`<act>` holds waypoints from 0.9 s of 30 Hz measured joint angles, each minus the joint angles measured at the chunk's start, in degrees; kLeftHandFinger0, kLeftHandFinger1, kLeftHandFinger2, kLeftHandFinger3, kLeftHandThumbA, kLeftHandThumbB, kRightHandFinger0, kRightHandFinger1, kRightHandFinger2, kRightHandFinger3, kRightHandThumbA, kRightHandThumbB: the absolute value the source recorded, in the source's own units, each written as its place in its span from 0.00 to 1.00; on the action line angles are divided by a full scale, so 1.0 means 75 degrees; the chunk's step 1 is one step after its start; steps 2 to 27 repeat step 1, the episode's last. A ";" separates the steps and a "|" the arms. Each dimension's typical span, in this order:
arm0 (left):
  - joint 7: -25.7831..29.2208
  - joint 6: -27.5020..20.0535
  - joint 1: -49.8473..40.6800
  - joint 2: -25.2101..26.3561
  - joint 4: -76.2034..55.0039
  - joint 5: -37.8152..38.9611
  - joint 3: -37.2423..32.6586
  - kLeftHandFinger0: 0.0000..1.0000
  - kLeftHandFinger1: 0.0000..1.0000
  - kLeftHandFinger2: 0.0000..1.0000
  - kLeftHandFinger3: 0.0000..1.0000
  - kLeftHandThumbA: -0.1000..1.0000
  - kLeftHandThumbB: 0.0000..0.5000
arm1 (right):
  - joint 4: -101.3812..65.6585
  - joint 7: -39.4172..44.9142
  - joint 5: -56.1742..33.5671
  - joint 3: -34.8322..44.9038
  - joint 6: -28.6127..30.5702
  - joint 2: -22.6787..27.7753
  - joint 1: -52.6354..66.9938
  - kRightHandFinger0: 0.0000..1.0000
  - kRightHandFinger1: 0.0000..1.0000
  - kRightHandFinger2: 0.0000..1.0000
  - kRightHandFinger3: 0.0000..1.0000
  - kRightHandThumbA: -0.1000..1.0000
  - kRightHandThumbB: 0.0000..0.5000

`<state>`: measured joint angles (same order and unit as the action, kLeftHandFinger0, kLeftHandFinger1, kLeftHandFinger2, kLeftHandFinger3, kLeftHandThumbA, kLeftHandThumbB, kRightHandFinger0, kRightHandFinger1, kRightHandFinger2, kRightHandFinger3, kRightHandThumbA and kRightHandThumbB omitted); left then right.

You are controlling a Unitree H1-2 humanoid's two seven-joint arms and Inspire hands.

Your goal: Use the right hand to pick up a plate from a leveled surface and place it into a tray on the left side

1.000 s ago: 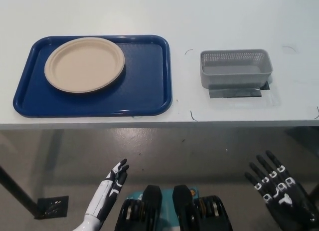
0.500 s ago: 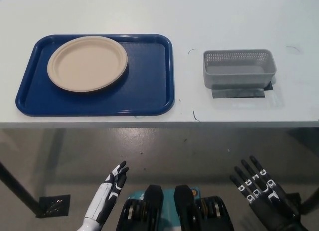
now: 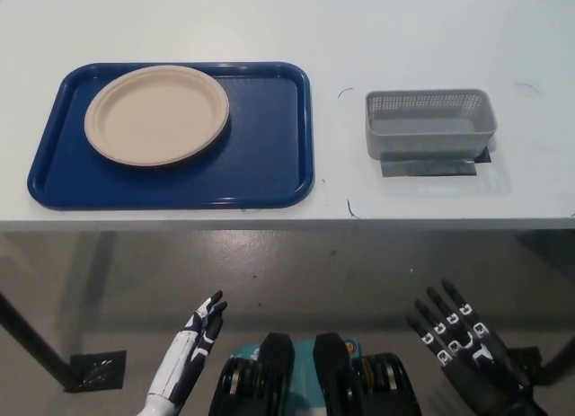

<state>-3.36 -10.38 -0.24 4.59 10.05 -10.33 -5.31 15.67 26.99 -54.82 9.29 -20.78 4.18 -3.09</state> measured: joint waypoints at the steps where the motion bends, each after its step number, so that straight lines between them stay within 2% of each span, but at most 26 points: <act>1: 0.0002 -0.0008 0.0004 -0.0001 0.0000 0.0000 0.0022 1.00 1.00 1.00 1.00 1.00 0.00 | 0.0089 0.0010 -0.0002 0.0043 -0.0003 -0.0016 -0.0090 1.00 1.00 1.00 1.00 1.00 0.81; 27: 0.0002 -0.0008 0.0004 -0.0001 0.0000 0.0000 0.0022 1.00 1.00 1.00 1.00 1.00 0.00 | 0.0089 0.0010 -0.0002 0.0043 -0.0003 -0.0016 -0.0090 1.00 1.00 1.00 1.00 1.00 0.81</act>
